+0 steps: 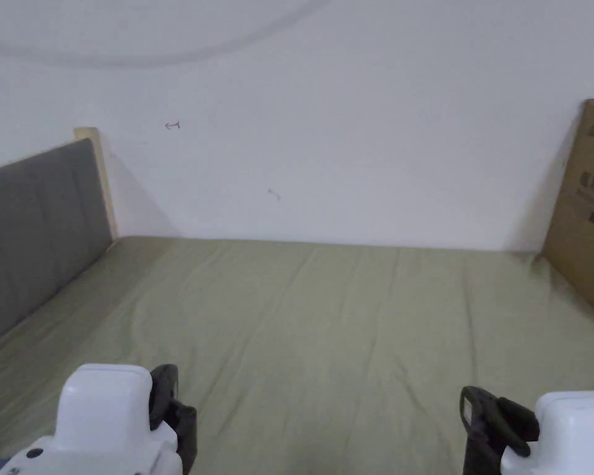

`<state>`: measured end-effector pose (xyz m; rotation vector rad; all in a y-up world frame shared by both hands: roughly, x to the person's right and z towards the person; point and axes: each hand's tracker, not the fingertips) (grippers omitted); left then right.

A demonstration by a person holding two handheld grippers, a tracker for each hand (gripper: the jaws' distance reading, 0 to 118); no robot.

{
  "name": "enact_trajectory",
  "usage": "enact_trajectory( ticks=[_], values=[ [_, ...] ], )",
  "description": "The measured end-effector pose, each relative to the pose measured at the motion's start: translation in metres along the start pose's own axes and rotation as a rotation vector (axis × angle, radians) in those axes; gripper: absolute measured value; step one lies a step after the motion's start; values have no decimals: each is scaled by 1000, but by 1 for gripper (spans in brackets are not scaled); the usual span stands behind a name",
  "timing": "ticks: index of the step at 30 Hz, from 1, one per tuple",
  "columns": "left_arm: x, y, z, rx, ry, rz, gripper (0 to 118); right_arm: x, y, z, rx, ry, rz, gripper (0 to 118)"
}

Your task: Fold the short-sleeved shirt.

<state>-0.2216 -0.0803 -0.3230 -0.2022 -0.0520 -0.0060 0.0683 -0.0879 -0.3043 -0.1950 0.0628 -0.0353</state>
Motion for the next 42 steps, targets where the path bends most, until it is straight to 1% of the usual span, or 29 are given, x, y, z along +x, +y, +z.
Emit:
enact_trajectory(
  ticks=[1, 3, 4, 6, 11, 12, 13, 14, 16, 17, 18, 19, 20, 21, 22, 24, 26, 29, 31, 33, 34, 36, 39, 42],
  values=[
    [8, 4, 6, 39, -16, -23, 0, 2, 7, 3, 22, -10, 8, 0],
    [24, 11, 13, 72, 11, -48, 0, 5, 16, 8, 61, -26, 21, 0],
    [28, 14, 15, 95, 2, -71, 0, 7, 21, 12, 70, -38, 22, 0],
    [35, 18, 16, 107, 30, -75, 0, 11, 25, 20, 94, -45, 33, 0],
    [37, 26, 16, 84, 2, -75, 0, 16, 26, 35, 99, -57, 22, 0],
    [37, 25, 16, 81, 9, -75, 6, 17, 25, 37, 103, -64, 19, 2],
    [36, 25, 16, 79, 15, -72, 28, 18, 24, 38, 105, -72, 18, 9],
    [37, 26, 16, 71, 31, -70, 53, 19, 24, 39, 107, -79, 19, 18],
    [35, 29, 10, 27, 40, -92, 107, 21, 24, 38, 103, -79, 15, 37],
    [34, 29, 10, 26, 41, -88, 111, 21, 24, 38, 102, -78, 14, 48],
    [36, 28, 13, 30, 42, -86, 111, 22, 24, 37, 101, -79, 10, 66],
    [36, 31, 13, 25, 38, -87, 111, 22, 25, 36, 99, -83, 6, 96],
    [36, 33, 12, 16, 40, -88, 111, 24, 24, 35, 100, -86, 2, 112],
    [36, 34, 12, 21, 38, -86, 111, 25, 24, 34, 102, -85, -6, 118],
    [36, 34, 14, 37, 17, -79, 111, 26, 26, 37, 133, -85, -20, 118],
    [33, 39, 10, 17, -49, -44, 111, 25, 31, 37, 121, -86, -12, 118],
    [29, 46, 10, -13, -89, 27, 111, 25, 35, 36, 124, -100, 5, 118],
    [34, 54, 16, 24, -56, 20, 111, 29, 36, 34, 125, -118, 5, 118],
    [39, 56, 24, 67, -9, -24, 111, 32, 37, 33, 123, -115, -12, 118],
    [39, 56, 26, 89, -62, -44, 111, 35, 37, 30, 119, -105, -32, 118],
    [38, 54, 27, 95, -112, -34, 111, 37, 37, 27, 115, -103, -38, 118],
    [39, 53, 26, 56, -133, -2, 111, 38, 37, 26, 106, -107, -42, 118],
    [44, 52, 26, 0, -103, -3, 111, 38, 36, 24, 95, -110, -37, 118],
    [53, 45, 29, 54, -42, -84, 111, 37, 36, 22, 85, -103, -32, 118]
  ],
)
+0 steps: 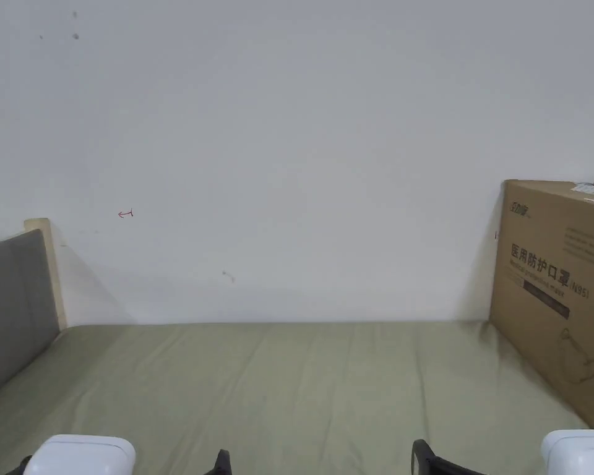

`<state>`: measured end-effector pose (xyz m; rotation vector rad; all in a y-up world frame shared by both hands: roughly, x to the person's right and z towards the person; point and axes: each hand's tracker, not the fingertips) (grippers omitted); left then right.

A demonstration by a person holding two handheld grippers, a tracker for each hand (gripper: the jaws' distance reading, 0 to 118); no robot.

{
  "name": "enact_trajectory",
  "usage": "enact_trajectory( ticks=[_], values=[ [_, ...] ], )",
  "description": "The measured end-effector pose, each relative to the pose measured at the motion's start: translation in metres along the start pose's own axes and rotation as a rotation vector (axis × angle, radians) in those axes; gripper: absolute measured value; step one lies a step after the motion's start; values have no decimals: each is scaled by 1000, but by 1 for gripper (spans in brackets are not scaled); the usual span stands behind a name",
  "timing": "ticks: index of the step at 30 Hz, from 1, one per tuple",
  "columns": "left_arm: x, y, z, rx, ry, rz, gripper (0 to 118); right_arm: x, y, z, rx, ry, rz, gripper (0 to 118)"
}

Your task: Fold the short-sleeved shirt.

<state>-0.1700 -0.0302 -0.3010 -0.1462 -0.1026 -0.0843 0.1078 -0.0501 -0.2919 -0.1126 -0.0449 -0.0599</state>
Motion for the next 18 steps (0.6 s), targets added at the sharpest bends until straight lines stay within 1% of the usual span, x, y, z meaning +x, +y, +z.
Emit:
enact_trajectory(
  ticks=[1, 5, 8, 11, 15, 18],
  values=[
    [2, 0, 1, 0, 12, -6, 111, -1, 0, 1, -2, 2, 4, 118],
    [5, 3, 0, -49, 6, 58, 111, -1, -1, -1, -12, 13, -5, 118],
    [4, 3, -2, -31, 13, 61, 111, -1, -1, -3, -19, 18, -11, 118],
    [2, 4, -5, -27, 34, 52, 111, -2, -1, -3, -21, 14, 5, 118],
    [-3, 5, -9, -37, 19, 85, 111, -3, -1, -3, -20, 17, 9, 118],
    [-3, 5, -9, -40, 35, 88, 111, -4, -1, -3, -23, 23, 12, 118]
  ],
)
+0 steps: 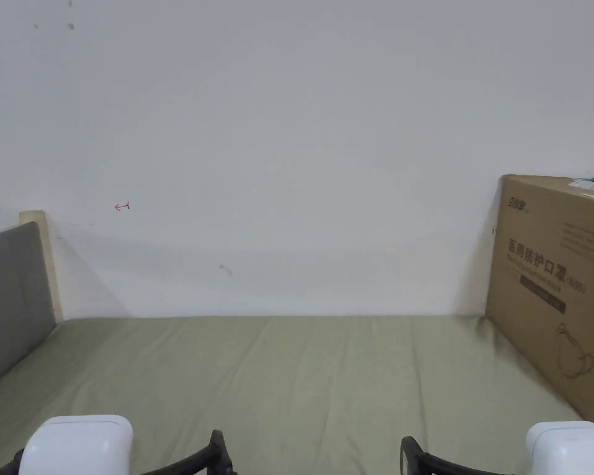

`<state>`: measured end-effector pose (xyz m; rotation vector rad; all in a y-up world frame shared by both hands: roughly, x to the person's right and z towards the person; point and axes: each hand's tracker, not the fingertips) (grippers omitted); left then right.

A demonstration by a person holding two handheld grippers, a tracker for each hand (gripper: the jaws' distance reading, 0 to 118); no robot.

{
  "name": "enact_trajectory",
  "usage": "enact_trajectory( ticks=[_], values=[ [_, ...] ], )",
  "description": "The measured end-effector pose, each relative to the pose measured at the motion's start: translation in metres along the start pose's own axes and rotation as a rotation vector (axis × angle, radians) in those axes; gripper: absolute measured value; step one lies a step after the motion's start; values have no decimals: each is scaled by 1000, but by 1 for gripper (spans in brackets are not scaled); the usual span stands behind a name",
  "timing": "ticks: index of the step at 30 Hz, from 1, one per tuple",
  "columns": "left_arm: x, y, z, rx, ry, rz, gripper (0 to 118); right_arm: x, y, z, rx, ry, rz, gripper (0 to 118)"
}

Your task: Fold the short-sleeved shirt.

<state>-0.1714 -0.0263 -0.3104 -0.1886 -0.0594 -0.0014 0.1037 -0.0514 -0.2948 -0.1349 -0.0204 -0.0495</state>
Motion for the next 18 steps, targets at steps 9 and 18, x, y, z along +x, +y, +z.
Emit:
enact_trajectory(
  ticks=[9, 18],
  values=[
    [1, 0, 0, 0, 23, -2, 111, -2, -2, -1, -8, 10, 4, 118],
    [1, 2, -4, -46, 39, 23, 111, -1, -2, 0, -14, 11, 2, 118]
  ],
)
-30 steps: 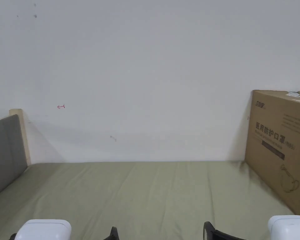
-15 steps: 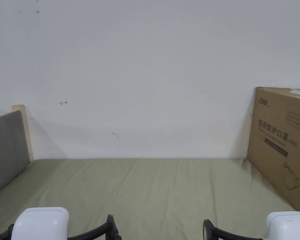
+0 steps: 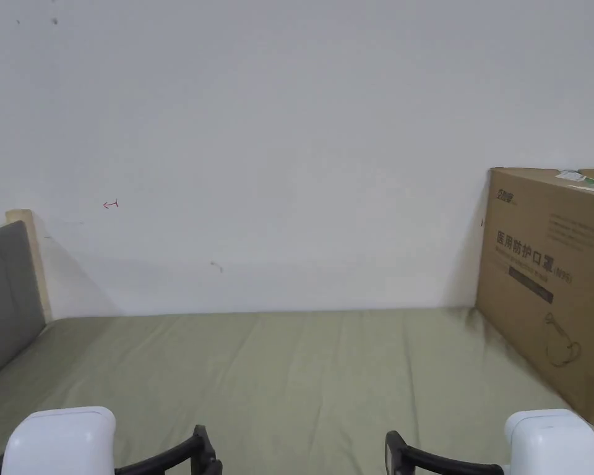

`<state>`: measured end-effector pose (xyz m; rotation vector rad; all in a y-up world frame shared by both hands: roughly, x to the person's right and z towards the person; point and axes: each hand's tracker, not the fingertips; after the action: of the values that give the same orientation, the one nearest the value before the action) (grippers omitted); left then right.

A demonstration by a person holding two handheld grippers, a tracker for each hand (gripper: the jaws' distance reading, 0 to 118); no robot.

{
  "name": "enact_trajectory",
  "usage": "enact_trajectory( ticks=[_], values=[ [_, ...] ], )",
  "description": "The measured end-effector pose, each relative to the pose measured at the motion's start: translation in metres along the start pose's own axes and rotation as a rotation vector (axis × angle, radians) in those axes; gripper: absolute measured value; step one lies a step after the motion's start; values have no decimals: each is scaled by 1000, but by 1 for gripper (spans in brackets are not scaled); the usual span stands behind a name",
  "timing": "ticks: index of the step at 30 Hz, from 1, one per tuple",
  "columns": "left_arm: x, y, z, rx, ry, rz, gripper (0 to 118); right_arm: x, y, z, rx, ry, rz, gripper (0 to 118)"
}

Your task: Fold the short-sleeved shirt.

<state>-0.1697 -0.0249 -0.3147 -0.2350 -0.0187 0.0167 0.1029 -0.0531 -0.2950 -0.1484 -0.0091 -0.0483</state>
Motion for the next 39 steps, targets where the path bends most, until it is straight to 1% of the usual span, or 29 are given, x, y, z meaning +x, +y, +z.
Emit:
enact_trajectory(
  ticks=[4, 7, 9, 13, 24, 34, 39],
  values=[
    [0, -2, 2, -2, -4, 27, 111, 2, -1, -1, -9, 4, -6, 118],
    [-4, -1, 5, -6, -59, 63, 111, 1, -1, 0, -10, 5, -5, 118],
    [-6, 2, 6, -11, -64, 85, 111, 1, -1, 0, -11, 7, -5, 118],
    [-4, 1, 6, -6, -37, 63, 111, 0, -1, 0, -10, 11, 0, 118],
    [-2, -4, 4, 16, -21, 23, 111, -2, -3, -1, -20, 12, 5, 118],
    [1, -3, 3, 31, 2, 0, 111, 1, -3, 1, -18, 3, -8, 118],
    [2, -4, 4, 36, 0, 0, 111, 0, -4, 2, -20, 0, -2, 118]
  ],
)
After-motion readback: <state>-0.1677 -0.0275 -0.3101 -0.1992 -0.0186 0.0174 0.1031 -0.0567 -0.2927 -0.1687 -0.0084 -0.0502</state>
